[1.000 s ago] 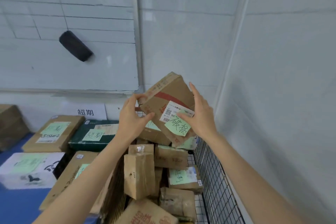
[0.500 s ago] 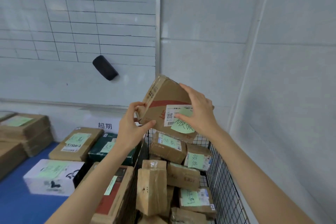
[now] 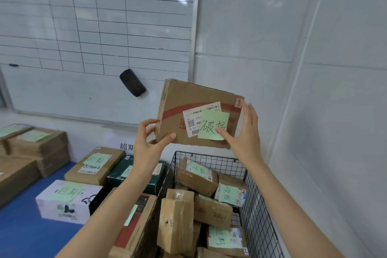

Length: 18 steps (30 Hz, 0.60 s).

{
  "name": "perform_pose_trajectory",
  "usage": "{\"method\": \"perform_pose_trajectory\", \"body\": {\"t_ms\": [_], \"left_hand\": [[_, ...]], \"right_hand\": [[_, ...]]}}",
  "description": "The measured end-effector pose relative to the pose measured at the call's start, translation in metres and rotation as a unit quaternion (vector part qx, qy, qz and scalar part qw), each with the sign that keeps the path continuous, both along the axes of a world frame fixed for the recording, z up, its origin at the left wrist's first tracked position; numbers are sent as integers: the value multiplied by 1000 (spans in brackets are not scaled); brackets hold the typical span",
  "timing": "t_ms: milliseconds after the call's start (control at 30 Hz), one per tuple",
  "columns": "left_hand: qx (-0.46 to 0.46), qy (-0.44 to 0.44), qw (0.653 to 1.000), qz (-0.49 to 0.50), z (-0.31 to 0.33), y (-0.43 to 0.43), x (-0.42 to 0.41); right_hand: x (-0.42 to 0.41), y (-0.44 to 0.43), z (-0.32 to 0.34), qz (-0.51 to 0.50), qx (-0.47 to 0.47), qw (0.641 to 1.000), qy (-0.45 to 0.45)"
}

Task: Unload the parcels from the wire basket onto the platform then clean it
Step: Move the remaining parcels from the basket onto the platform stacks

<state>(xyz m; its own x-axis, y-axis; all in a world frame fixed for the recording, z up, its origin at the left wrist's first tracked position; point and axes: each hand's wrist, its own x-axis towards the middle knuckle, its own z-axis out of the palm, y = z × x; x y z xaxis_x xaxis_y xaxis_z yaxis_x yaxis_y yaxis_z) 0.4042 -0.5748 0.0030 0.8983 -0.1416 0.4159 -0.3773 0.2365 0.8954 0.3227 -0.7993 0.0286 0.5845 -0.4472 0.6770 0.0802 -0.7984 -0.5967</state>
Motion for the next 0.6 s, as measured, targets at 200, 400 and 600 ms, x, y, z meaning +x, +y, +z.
{"method": "perform_pose_trajectory", "body": {"t_ms": [200, 400, 600], "left_hand": [[-47, 85, 995, -32, -8, 1, -1], [27, 80, 996, -1, -10, 8, -8], [54, 58, 996, 43, -15, 27, -23]], "right_hand": [[-5, 8, -5, 95, 99, 990, 26], [-12, 23, -17, 82, 104, 991, 23], [-20, 39, -20, 106, 126, 986, 17]]}}
